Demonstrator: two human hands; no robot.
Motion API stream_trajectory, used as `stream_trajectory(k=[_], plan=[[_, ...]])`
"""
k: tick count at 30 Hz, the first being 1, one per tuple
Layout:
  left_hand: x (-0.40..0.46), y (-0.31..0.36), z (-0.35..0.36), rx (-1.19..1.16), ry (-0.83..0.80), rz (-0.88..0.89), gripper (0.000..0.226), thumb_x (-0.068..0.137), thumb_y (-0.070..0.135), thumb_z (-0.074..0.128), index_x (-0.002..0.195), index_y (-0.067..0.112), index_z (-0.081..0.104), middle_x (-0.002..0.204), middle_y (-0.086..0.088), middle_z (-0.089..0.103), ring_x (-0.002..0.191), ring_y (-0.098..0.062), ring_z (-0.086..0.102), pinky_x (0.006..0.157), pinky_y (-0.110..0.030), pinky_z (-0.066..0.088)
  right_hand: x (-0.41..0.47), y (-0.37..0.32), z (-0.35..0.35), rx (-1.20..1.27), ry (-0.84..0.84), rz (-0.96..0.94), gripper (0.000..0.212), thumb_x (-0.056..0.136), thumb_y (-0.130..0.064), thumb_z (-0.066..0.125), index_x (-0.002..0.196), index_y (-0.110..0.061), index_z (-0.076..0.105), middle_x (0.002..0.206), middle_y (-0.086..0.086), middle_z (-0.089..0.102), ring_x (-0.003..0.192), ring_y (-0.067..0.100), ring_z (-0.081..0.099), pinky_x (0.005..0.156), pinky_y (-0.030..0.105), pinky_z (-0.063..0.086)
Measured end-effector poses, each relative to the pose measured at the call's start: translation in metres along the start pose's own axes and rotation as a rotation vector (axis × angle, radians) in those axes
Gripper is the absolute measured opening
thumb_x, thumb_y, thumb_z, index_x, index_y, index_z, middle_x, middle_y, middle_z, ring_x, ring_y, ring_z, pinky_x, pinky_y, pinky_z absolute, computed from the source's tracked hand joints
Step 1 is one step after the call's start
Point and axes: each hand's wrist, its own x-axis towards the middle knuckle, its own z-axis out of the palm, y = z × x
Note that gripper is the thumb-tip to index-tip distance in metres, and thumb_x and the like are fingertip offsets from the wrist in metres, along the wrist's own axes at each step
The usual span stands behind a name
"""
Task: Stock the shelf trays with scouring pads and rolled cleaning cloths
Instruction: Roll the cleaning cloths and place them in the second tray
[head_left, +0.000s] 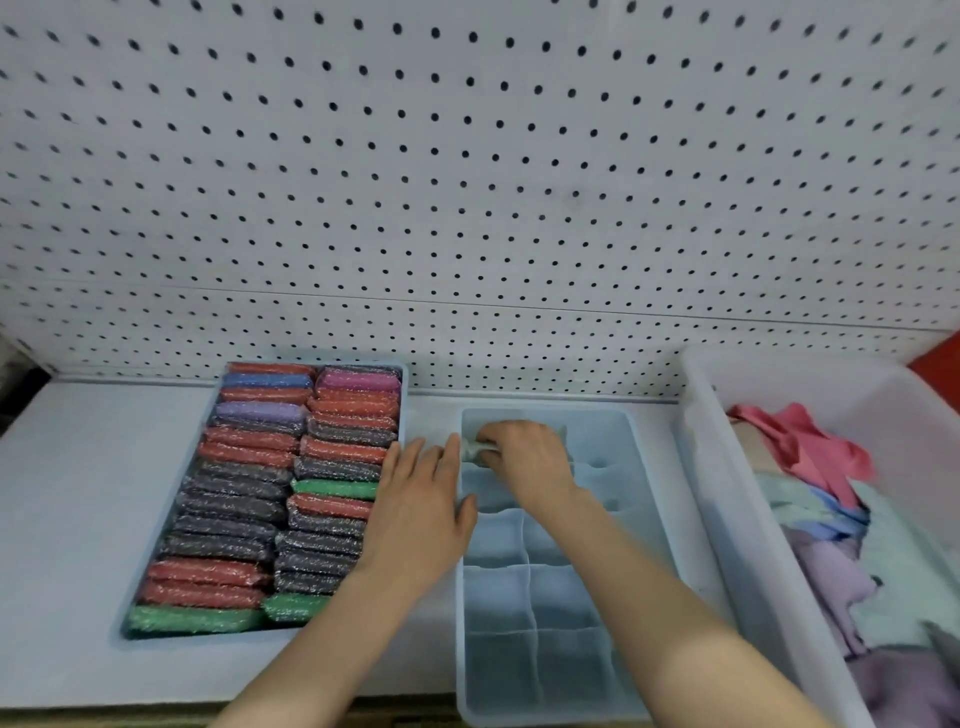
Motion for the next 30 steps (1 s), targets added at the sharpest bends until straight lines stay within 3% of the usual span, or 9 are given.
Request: stream_trajectory(k=[4,7,10,13,16,18,20,25,30], plan=[[0.005,-0.005,-0.003,0.026,-0.002,0.04,0.063,0.083,0.04,0.058,0.132,0.001,0.056,0.116,-0.016,0.066,0.12,-0.04,0.055,0.106,-0.053,0.04,-0.019,0.01,-0.031,0.191,0.127,0.009,0.03,0.093,-0.027,0.06,0.122,-0.025,0.066,0.118,0.001,0.07,0.107,0.024,0.063,0.09,0.035,0.048],[0.014,0.0,-0.006,0.058,0.008,0.057,0.065,0.07,0.028,0.082,0.123,-0.004,0.061,0.116,-0.022,0.066,0.117,-0.046,0.055,0.101,-0.057,0.044,-0.049,0.047,-0.067,0.322,0.454,0.064,0.02,0.09,-0.023,0.062,0.108,-0.024,0.071,0.098,-0.004,0.074,0.086,0.018,0.068,0.078,0.034,0.053],[0.029,0.023,-0.01,0.022,0.064,0.096,0.062,0.064,0.019,0.086,0.117,-0.005,0.063,0.113,-0.024,0.065,0.111,-0.049,0.057,0.096,-0.06,0.047,-0.083,0.118,-0.103,0.298,0.737,0.275,0.016,0.087,-0.014,0.06,0.097,-0.02,0.071,0.08,0.003,0.073,0.075,0.026,0.067,0.068,0.034,0.051],[0.043,0.057,-0.014,-0.028,0.089,0.12,0.055,0.069,0.018,0.084,0.116,-0.002,0.065,0.115,-0.024,0.065,0.114,-0.048,0.055,0.099,-0.058,0.045,-0.107,0.201,-0.114,0.16,0.585,0.585,0.024,0.088,-0.013,0.058,0.111,-0.016,0.063,0.093,0.011,0.071,0.091,0.031,0.065,0.072,0.035,0.045],[0.053,0.092,-0.017,-0.113,0.09,0.112,0.051,0.072,0.018,0.083,0.117,0.0,0.066,0.118,-0.022,0.065,0.116,-0.046,0.055,0.098,-0.055,0.047,-0.112,0.286,-0.079,-0.13,0.256,0.665,0.037,0.088,-0.052,0.048,0.113,-0.025,0.053,0.093,0.004,0.065,0.085,0.029,0.065,0.069,0.038,0.047],[0.059,0.113,-0.016,-0.146,0.094,0.127,0.048,0.076,0.018,0.08,0.118,0.001,0.066,0.119,-0.021,0.064,0.115,-0.043,0.055,0.099,-0.051,0.047,-0.111,0.322,-0.065,-0.072,0.196,0.699,0.034,0.087,-0.045,0.047,0.111,-0.025,0.059,0.098,0.006,0.069,0.086,0.028,0.067,0.071,0.037,0.052],[0.067,0.133,-0.02,-0.189,0.066,0.124,0.048,0.083,0.021,0.074,0.126,0.005,0.062,0.127,-0.017,0.06,0.121,-0.038,0.051,0.105,-0.045,0.04,-0.114,0.319,-0.08,0.045,0.276,0.731,0.022,0.09,-0.024,0.055,0.103,-0.014,0.07,0.1,0.015,0.072,0.095,0.032,0.067,0.079,0.035,0.05],[0.085,0.189,-0.043,-0.456,0.105,0.114,0.047,0.091,0.026,0.064,0.136,0.018,0.055,0.136,-0.003,0.055,0.125,-0.022,0.051,0.103,-0.028,0.035,-0.11,0.288,-0.153,0.524,0.551,0.466,0.012,0.083,-0.024,0.073,0.079,-0.013,0.073,0.076,0.008,0.071,0.073,0.022,0.063,0.066,0.031,0.045],[0.107,0.235,-0.083,-1.012,0.044,0.091,0.058,0.083,0.035,0.075,0.135,0.036,0.048,0.127,0.016,0.057,0.114,0.002,0.054,0.094,-0.017,0.045,-0.113,0.23,-0.215,1.124,0.365,-0.008,0.022,0.085,-0.016,0.074,0.082,0.004,0.064,0.066,0.007,0.059,0.054,0.014,0.05,0.049,0.024,0.041]])
